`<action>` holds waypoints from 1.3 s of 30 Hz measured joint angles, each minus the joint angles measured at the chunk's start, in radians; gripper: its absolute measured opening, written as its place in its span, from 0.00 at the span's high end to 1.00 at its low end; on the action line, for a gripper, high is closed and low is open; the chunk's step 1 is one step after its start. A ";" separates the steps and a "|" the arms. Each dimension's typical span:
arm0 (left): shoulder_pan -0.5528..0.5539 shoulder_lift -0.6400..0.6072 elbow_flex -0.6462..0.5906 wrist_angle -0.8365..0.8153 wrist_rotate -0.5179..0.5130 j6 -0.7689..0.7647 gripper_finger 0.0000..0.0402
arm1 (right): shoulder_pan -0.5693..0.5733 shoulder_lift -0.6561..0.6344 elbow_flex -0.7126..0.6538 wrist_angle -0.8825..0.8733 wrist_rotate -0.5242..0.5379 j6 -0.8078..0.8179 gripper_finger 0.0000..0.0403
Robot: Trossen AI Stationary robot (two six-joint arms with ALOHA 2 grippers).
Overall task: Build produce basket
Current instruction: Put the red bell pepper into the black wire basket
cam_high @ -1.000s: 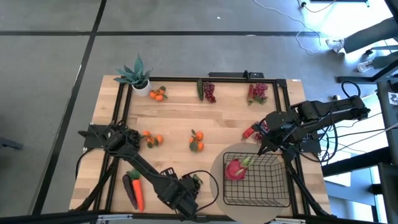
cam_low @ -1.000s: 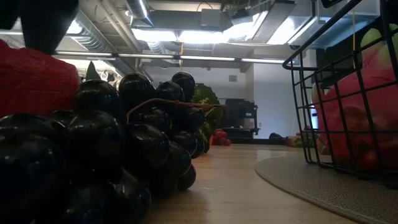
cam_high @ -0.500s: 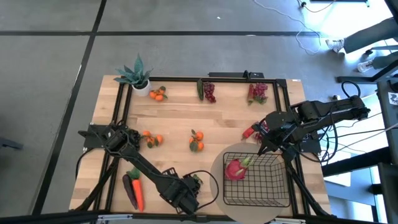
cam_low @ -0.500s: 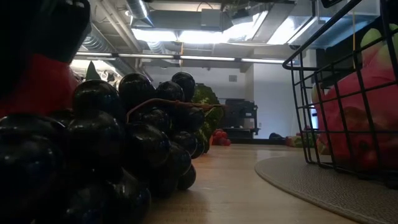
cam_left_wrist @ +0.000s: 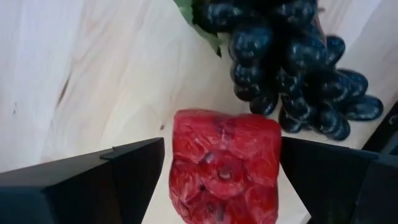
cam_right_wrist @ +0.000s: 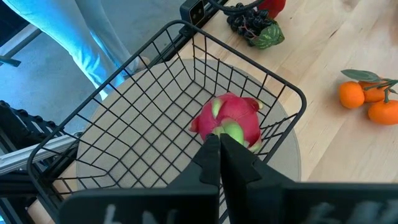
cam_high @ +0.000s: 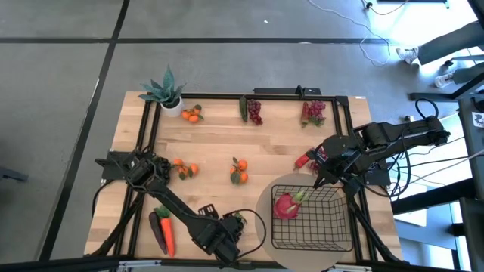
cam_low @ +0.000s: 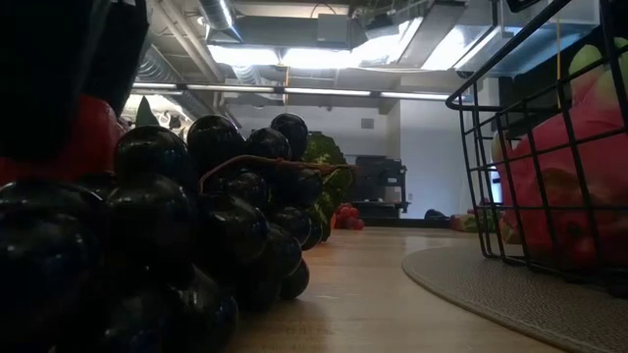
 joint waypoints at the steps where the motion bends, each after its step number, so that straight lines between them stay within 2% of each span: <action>1: -0.003 0.000 0.000 0.000 -0.009 0.000 0.25 | 0.000 0.000 0.000 0.000 0.000 0.000 1.00; 7: -0.013 0.000 0.000 0.010 -0.069 0.001 0.25 | 0.000 0.000 0.000 0.000 0.000 0.000 1.00; 14: -0.017 0.000 0.000 0.015 0.002 -0.029 0.25 | 0.000 0.000 0.000 0.000 0.000 0.000 1.00; 22: -0.017 0.006 0.000 0.015 0.007 -0.053 0.26 | 0.000 0.000 0.000 0.000 0.000 0.000 1.00; 26: -0.017 0.009 0.000 0.015 0.008 -0.059 0.31 | 0.000 0.000 0.000 0.000 0.000 0.000 1.00; 34: -0.016 0.009 0.000 0.014 0.004 -0.066 0.49 | 0.000 0.000 0.000 0.000 0.000 0.000 1.00; 39: -0.001 0.004 0.000 0.014 0.004 -0.063 0.51 | 0.000 0.000 0.000 0.000 0.000 0.000 1.00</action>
